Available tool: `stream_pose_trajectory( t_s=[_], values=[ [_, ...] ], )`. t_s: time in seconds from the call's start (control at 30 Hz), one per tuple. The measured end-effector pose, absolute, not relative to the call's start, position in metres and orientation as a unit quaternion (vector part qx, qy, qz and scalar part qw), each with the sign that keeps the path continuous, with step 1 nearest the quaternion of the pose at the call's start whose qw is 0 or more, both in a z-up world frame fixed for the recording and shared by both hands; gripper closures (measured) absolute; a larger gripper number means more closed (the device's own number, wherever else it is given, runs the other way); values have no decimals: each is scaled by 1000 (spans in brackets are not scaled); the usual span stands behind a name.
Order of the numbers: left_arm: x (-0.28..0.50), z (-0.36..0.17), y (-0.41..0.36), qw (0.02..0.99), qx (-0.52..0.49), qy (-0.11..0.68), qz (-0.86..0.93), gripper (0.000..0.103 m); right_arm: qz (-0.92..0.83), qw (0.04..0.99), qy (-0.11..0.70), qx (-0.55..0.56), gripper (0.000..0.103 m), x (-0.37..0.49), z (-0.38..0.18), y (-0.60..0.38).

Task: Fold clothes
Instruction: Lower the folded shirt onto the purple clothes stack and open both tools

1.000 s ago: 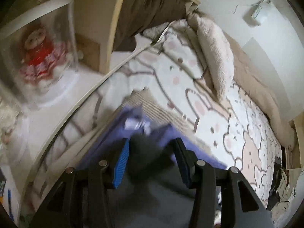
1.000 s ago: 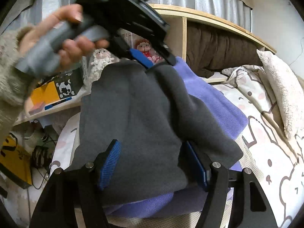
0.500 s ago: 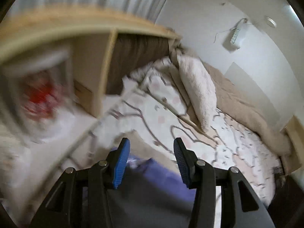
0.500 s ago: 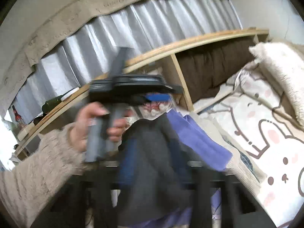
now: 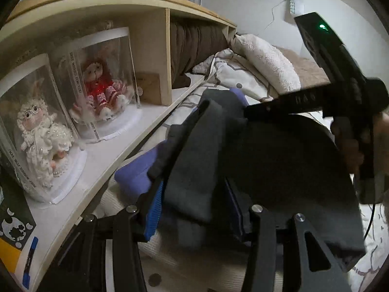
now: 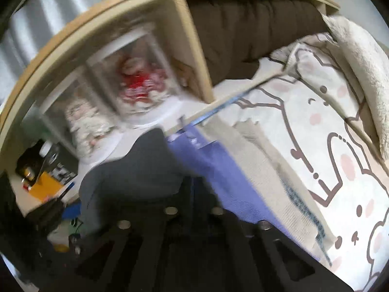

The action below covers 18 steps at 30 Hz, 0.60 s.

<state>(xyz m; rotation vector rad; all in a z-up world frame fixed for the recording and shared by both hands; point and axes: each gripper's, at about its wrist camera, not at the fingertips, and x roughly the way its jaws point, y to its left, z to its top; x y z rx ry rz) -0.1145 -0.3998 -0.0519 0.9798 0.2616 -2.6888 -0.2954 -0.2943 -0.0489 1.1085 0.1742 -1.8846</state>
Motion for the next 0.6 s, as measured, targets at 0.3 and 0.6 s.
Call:
stream_pose_trajectory(
  t_s=[0.3,0.6],
  values=[
    [-102,-57,-414,155,320,91,-930,55,-728,513,77,449,103,-266,-12,-319],
    [-101,-82,-436,173,340,130,-915,55,-749,451,68,481,103,-286,-35,-340]
  ],
)
